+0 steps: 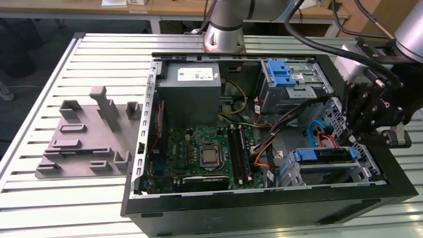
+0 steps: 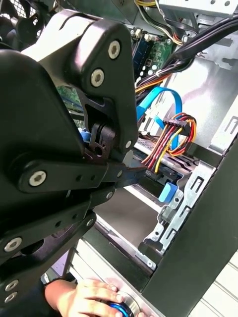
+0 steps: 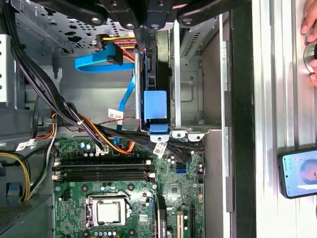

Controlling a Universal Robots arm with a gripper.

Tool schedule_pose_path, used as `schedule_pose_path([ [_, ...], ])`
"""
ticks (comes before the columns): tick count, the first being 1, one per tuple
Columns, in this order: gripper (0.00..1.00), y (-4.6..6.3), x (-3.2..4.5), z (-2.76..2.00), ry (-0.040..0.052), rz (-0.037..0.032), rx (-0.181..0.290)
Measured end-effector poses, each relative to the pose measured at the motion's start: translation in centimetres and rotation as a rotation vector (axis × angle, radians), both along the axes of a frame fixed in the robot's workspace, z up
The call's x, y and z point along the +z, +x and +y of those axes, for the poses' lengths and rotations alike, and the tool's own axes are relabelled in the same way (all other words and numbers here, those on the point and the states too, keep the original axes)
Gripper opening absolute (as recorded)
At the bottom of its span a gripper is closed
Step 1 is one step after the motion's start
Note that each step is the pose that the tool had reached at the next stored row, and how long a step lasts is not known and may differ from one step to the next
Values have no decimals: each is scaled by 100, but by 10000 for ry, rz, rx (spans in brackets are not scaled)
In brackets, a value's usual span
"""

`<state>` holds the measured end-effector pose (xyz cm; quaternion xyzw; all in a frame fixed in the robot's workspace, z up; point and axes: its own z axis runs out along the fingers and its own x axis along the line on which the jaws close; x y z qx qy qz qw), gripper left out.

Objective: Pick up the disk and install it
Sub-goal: 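Insert the second disk wire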

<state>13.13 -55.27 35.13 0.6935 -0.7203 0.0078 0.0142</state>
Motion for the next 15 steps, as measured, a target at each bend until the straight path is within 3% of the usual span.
schedule_pose_path([
  [4, 10, -24, 25, 0, 30, 18, -5],
  [15, 10, -163, 130, 6, 225, 72, -30],
])
